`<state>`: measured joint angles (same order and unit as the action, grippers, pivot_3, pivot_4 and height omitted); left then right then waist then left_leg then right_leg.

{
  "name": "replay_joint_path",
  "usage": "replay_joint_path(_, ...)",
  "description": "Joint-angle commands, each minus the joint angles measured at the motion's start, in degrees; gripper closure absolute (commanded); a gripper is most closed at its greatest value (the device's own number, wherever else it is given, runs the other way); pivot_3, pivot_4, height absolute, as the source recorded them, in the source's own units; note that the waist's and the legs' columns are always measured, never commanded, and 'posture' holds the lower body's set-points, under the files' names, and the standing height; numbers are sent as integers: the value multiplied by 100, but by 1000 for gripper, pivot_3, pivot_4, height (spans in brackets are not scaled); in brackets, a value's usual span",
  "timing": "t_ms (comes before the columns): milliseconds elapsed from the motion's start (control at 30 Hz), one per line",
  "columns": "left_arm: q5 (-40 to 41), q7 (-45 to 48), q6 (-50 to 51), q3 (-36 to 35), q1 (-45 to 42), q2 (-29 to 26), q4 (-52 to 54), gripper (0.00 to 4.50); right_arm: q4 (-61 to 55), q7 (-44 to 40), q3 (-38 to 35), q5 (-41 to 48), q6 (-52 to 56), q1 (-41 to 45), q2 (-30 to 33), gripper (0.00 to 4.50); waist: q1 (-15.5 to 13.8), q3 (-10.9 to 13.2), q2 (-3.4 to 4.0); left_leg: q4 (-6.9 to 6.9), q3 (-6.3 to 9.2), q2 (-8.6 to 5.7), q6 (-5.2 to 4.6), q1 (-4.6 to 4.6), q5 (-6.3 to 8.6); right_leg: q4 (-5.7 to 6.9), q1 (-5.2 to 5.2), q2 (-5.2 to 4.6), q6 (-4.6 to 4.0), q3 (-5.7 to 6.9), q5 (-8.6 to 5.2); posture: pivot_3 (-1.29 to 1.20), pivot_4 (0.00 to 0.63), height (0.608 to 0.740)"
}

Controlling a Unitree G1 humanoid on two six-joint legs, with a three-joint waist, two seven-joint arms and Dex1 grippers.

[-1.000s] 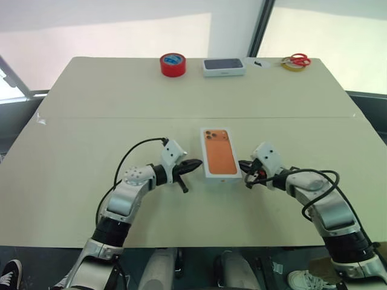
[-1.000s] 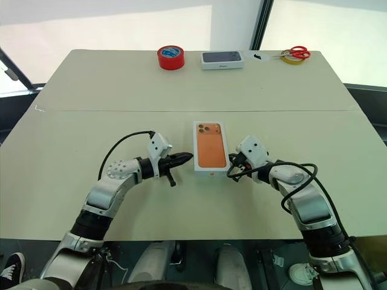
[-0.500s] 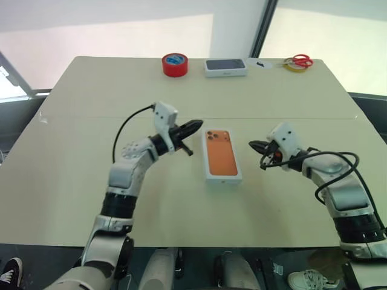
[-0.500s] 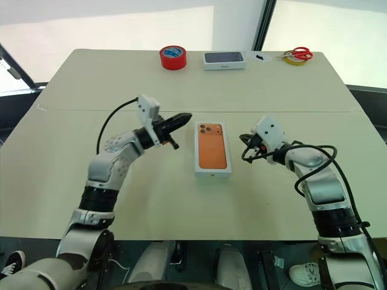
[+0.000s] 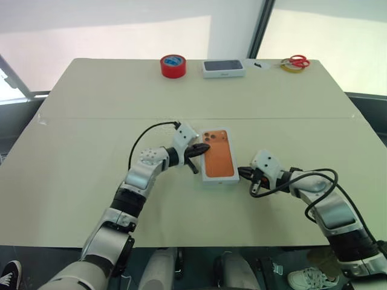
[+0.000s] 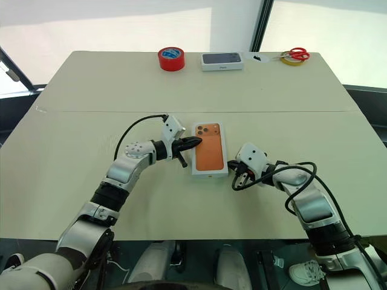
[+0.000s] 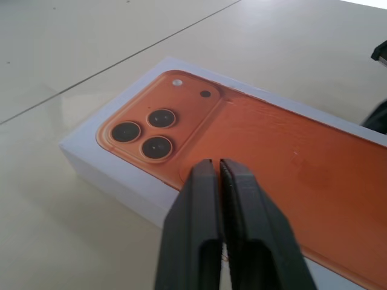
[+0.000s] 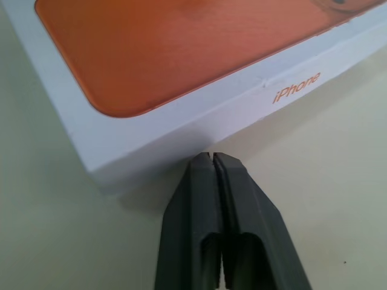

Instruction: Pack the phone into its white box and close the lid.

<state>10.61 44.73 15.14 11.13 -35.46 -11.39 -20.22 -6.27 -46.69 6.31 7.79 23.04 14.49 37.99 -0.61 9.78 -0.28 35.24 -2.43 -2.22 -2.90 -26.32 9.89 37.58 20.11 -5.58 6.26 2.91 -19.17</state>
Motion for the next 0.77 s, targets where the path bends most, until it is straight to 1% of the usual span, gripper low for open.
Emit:
replay_joint_path(33, 418, 202, 191, -374, 120, -130, 538, 2639, 88, 9, -254, 156, 123, 238, -9, 2633, 4, 1, 0, 0, 0, 0, 4, -1, -2, 0, 2, 0, 0, 0, 0, 0, 150, 735)
replay_joint_path(67, 529, 278, 269, -456, 180, -213, 741, 2178, 139, -6, -281, 123, 86, 271, 45, 2100, 3, 1, 0, -1, 0, 0, 10, -5, -6, 0, 6, 0, 0, -1, 0, 0, 150, 735)
replay_joint_path(100, 607, 325, 339, -502, 222, -274, 883, 1624, 173, -18, -296, 89, 49, 291, 80, 1578, 2, 2, 0, -1, 0, 0, 15, -8, -11, 0, 7, 0, 0, -1, 0, 0, 150, 735)
replay_joint_path(200, 914, 479, 533, -823, 542, -686, 1614, 114, 324, -93, -516, 115, -61, 338, 263, 29, 5, 2, 1, -3, 0, 0, 12, -11, -16, -1, 6, 0, 0, -1, 0, 0, 150, 735)
replay_joint_path(367, 1156, 574, 951, -1226, 1198, -1488, 2475, 114, 603, -192, -883, 123, -380, 353, 625, 29, 1, 3, 4, -4, 0, 0, 14, -6, -8, -4, 7, -2, -1, -1, -1, 0, 150, 735)
replay_joint_path(467, 1333, 808, 854, -1552, 1620, -1946, 2776, 114, 517, -527, -1370, 726, -269, 324, 680, 29, 3, 4, 4, -4, 0, 0, -4, -7, 4, -4, 8, -3, -1, -2, 0, 0, 150, 735)
replay_joint_path(567, 1401, 923, 810, -1793, 1896, -2281, 2749, 114, 2, -1157, -1743, 1435, -158, 33, 799, 29, -12, 5, 6, -7, 0, 0, -5, -7, 5, -4, 8, -4, -2, -2, -1, 0, 150, 735)
replay_joint_path(633, 1412, 987, 677, -1930, 2029, -2424, 2670, 114, -323, -1527, -1912, 1703, -251, -247, 936, 29, -9, 5, 7, -9, 1, 0, -10, -7, 11, -7, 8, -7, -2, -1, -1, 0, 150, 735)
replay_joint_path(667, 1408, 1011, 647, -1984, 2088, -2494, 2617, 114, -409, -1681, -2003, 1897, -122, -360, 1013, 29, -9, 5, 7, -8, 1, 0, -13, -7, 14, -9, 8, -7, -2, -2, -1, 0, 150, 735)
replay_joint_path(767, 1369, 1159, 493, -2133, 2274, -2731, 2495, 114, -242, -1884, -2118, 1951, -186, -474, 1204, 29, 3, 5, 7, -9, 1, 0, -14, -6, 17, -13, 8, -8, -4, -4, -1, 0, 150, 735)
